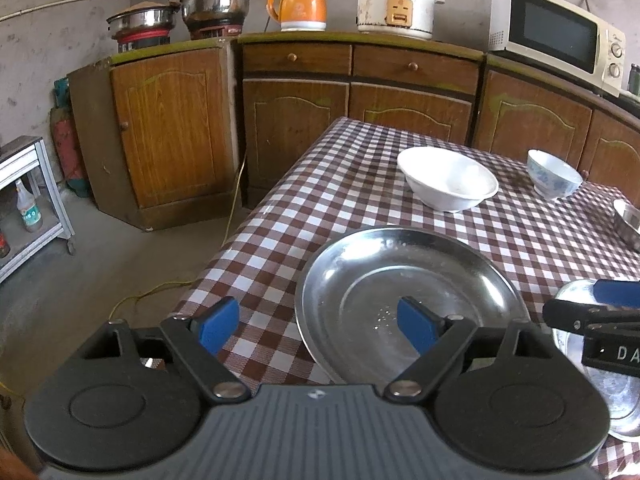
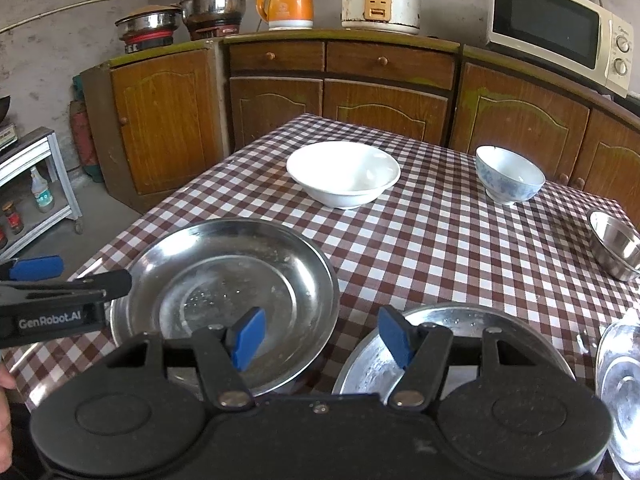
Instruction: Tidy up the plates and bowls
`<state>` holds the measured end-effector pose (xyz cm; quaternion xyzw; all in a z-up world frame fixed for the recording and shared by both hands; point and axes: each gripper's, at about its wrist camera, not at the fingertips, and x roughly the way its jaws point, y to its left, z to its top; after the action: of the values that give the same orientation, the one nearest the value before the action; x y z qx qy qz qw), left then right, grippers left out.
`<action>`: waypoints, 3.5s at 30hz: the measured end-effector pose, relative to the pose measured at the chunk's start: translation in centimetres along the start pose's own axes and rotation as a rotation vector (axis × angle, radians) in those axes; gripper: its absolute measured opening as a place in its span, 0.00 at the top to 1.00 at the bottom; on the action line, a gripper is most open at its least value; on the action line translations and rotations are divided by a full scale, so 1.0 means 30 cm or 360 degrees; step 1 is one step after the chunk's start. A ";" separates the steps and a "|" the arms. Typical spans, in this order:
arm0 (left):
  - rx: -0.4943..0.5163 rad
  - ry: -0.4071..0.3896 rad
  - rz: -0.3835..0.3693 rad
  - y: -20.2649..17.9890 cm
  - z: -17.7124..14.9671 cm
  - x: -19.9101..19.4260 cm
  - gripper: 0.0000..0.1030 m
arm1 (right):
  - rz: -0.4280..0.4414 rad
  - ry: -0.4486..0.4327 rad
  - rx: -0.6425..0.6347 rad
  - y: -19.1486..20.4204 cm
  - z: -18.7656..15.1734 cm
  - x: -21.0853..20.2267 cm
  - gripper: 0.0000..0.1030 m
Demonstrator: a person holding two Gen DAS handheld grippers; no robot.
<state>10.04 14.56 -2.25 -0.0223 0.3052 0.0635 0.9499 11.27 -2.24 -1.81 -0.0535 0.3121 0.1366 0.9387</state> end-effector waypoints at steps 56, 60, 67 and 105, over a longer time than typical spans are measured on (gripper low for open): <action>0.0098 0.0179 -0.0134 0.065 0.027 0.246 0.37 | 0.0021 0.0118 0.0020 -0.045 0.019 0.232 0.27; 0.0110 0.0191 -0.0134 0.058 0.025 0.256 0.43 | 0.0026 0.0138 0.0018 -0.045 0.016 0.256 0.28; 0.0113 0.0180 -0.0123 0.055 0.028 0.260 0.54 | 0.0053 0.0167 -0.0002 -0.027 0.017 0.286 0.42; 0.0061 0.0025 -0.0093 0.070 0.068 0.048 0.80 | 0.0042 0.0001 -0.0086 0.022 0.053 0.096 0.81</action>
<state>12.11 16.96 -1.43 -0.0134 0.3130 0.0296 0.9492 14.19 -0.68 -2.27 -0.0746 0.3094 0.1572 0.9349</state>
